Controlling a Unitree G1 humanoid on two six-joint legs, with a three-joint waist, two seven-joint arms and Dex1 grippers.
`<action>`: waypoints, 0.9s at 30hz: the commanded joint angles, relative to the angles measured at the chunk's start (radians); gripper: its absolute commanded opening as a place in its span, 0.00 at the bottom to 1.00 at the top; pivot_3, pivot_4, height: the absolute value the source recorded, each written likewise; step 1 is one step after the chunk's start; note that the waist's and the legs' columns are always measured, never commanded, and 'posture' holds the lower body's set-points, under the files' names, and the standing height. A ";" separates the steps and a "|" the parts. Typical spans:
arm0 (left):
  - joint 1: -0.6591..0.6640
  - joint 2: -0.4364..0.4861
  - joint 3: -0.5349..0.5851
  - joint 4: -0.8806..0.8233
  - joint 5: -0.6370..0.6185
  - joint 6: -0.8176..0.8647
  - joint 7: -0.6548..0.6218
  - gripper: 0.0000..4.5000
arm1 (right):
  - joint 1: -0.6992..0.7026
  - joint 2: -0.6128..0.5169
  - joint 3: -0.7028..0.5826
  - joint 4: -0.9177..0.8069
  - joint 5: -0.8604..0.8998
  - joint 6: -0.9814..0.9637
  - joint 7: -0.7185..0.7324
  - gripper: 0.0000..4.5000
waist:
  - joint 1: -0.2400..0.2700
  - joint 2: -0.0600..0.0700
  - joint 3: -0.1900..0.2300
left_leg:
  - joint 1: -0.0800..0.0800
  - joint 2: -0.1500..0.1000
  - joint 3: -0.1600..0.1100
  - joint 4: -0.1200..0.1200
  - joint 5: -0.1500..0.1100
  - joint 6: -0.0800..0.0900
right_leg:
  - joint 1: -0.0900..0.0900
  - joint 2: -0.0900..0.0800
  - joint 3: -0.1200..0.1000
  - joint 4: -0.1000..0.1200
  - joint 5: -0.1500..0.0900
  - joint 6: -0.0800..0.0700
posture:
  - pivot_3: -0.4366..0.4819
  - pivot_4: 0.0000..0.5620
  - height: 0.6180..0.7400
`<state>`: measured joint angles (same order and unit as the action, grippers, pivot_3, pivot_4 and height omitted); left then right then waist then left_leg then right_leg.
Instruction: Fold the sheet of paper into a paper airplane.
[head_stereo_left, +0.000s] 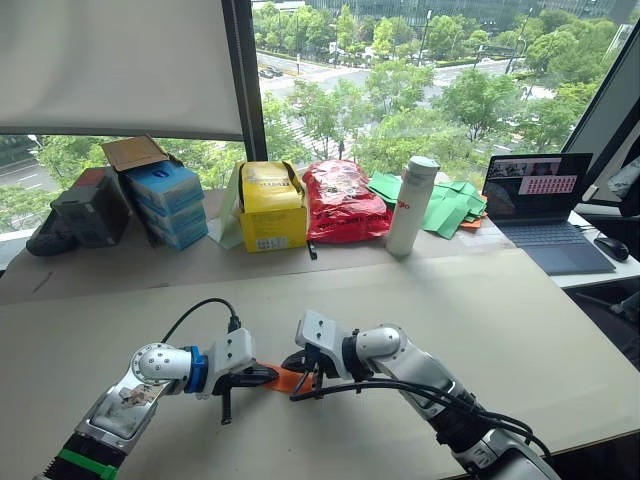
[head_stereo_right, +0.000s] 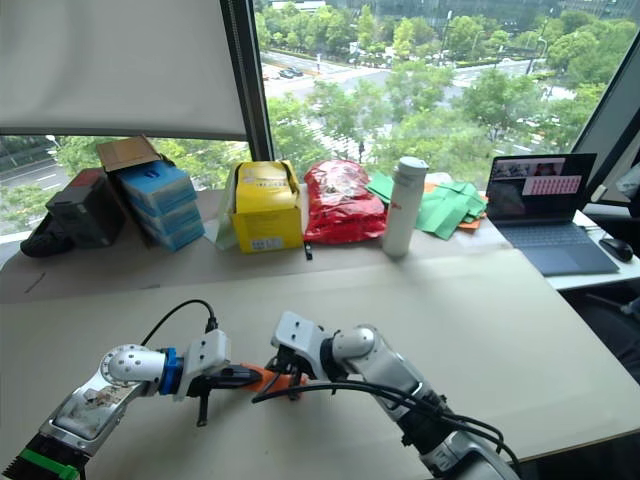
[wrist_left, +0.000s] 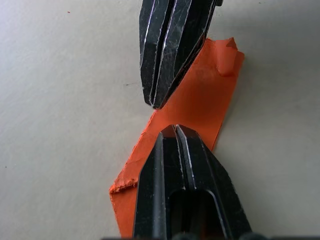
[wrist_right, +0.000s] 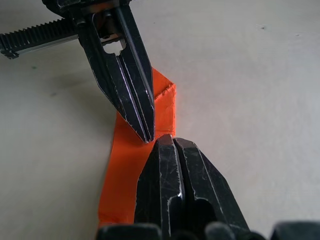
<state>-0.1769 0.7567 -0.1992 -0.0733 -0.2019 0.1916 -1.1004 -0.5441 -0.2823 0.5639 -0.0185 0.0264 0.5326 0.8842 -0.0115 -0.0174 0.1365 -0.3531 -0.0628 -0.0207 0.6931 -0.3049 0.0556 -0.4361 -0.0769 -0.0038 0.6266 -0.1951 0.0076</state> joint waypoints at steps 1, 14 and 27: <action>0.022 0.003 -0.024 0.036 0.046 0.029 0.016 0.00 | -0.012 -0.011 0.018 0.014 -0.028 0.008 0.005 0.00 | 0.000 0.000 0.000 | 0.000 0.000 0.000 0.000 0.000 0.000 | 0.000 0.000 0.000 0.000 0.000 0.000 | 0.48 0.27 1.00; 0.012 -0.002 -0.029 0.042 0.050 0.031 0.018 0.00 | 0.016 -0.099 0.072 0.010 -0.088 0.045 0.018 0.00 | 0.004 0.000 0.000 | 0.000 0.000 -0.001 0.000 0.000 0.001 | 0.001 0.000 -0.001 -0.001 0.000 0.000 | 0.48 0.27 1.00; -0.001 0.001 -0.034 0.053 0.049 0.033 0.020 0.00 | 0.099 -0.226 0.060 -0.124 -0.104 0.077 0.010 0.00 | 0.013 0.001 -0.001 | 0.001 0.000 -0.001 0.000 -0.001 0.002 | 0.003 -0.001 -0.002 -0.003 0.000 0.001 | 0.48 0.27 1.00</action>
<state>-0.1937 0.7477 -0.2174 -0.0654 -0.1983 0.1945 -1.0909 -0.4862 -0.4615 0.6003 -0.1830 -0.0288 0.5388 0.8859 0.0011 -0.0160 0.1353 -0.3524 -0.0625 -0.0218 0.6933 -0.3058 0.0572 -0.4327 -0.0778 -0.0061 0.6230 -0.1954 0.0082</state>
